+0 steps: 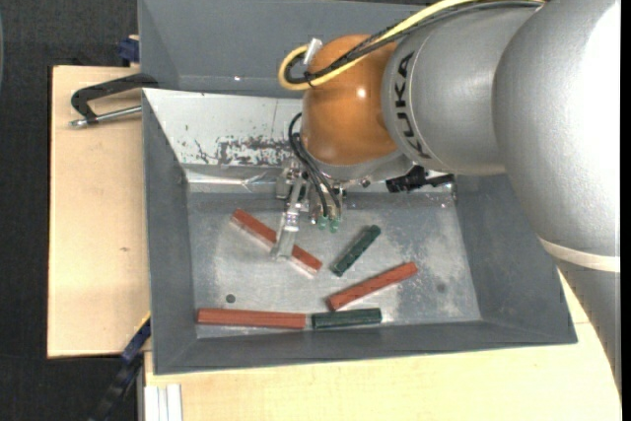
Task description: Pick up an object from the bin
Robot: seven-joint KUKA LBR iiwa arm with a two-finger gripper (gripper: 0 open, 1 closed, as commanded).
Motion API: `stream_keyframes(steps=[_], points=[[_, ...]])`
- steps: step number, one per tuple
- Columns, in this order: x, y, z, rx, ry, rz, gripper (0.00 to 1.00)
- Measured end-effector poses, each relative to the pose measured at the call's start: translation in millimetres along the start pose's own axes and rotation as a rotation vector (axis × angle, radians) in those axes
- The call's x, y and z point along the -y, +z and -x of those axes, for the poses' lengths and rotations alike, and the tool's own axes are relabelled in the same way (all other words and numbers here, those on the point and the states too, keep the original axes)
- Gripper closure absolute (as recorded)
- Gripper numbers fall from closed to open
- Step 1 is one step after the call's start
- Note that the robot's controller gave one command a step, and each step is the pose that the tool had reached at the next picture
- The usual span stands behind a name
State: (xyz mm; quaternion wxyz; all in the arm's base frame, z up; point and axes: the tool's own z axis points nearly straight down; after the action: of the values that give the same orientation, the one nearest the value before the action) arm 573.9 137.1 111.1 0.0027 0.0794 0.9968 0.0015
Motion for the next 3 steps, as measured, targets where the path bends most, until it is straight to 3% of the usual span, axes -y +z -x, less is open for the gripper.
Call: stream_keyframes(steps=[1,2,3], points=[[-1.6,24.4,-14.0,-0.004,0.106,-0.003,0.00],[-27.5,39.1,-3.2,-0.001,0.103,0.001,1.00],[-27.5,39.1,-3.3,-0.001,0.104,0.001,1.00]])
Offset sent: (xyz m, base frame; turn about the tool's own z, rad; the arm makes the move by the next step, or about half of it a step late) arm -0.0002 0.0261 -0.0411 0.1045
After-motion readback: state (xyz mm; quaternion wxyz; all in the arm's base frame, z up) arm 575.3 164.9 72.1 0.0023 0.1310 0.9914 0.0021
